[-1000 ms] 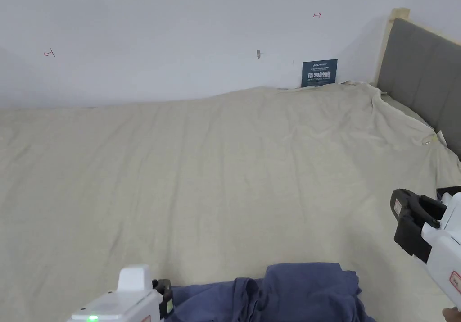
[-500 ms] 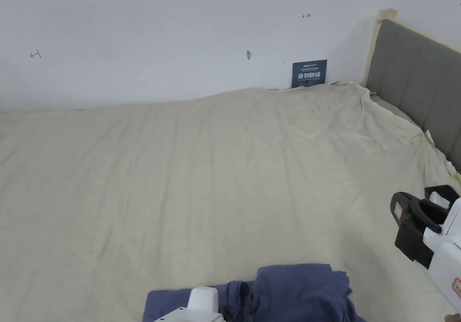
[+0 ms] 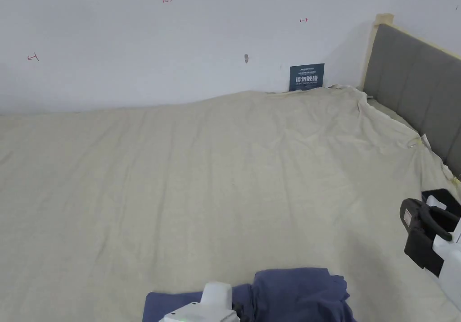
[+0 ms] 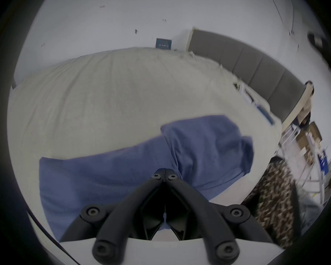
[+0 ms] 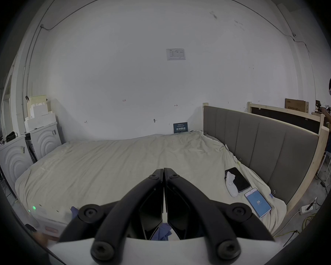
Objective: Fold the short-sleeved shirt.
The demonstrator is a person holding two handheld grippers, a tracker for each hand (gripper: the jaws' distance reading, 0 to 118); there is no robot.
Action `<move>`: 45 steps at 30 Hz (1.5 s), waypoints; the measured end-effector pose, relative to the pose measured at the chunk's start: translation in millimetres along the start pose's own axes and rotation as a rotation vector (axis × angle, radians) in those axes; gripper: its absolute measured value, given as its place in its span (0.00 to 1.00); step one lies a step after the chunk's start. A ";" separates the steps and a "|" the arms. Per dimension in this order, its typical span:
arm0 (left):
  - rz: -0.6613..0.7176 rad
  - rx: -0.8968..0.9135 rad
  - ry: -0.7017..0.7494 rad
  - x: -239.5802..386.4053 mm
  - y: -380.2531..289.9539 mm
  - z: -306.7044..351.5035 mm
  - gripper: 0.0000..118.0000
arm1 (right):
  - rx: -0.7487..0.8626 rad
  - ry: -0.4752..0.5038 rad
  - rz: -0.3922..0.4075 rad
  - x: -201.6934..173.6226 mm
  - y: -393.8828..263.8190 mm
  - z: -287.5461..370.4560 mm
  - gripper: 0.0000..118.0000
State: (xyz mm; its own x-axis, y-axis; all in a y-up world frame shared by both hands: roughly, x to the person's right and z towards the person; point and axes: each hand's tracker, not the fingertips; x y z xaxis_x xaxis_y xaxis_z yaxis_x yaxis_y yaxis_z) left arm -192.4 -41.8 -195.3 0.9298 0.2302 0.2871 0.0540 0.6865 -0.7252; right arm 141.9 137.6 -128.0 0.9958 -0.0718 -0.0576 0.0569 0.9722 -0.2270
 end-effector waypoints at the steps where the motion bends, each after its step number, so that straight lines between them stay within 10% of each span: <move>1: 0.029 0.013 -0.001 -6.7 6.5 9.7 0.00 | 0.001 0.001 0.000 -0.4 -0.1 -0.4 0.00; 15: 0.347 0.030 0.002 -158.6 22.4 97.0 0.03 | -0.002 0.031 0.003 -16.4 1.8 -10.0 0.00; 20: 0.516 -0.036 -0.055 -195.4 3.6 87.4 0.66 | -0.007 0.042 0.000 -21.8 0.3 -12.8 0.00; 22: 0.529 -0.052 -0.041 -201.1 -2.0 81.1 0.74 | -0.012 0.046 0.002 -22.8 -0.5 -13.4 0.00; 33: 0.490 -0.173 -0.093 -196.7 -21.6 32.6 0.68 | -0.042 0.016 0.003 -16.3 -3.7 -16.8 0.00; 45: 0.499 -0.157 -0.058 -182.5 -24.2 22.5 0.12 | -0.049 0.005 -0.006 -10.6 -5.7 -17.6 0.00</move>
State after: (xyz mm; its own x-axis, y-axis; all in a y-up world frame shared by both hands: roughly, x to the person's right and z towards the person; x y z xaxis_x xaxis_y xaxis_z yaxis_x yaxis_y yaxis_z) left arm -371.5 -84.9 -216.0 0.8348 0.5438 -0.0864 -0.3327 0.3731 -0.8661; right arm 129.7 128.9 -143.2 0.9950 -0.0788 -0.0609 0.0592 0.9596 -0.2750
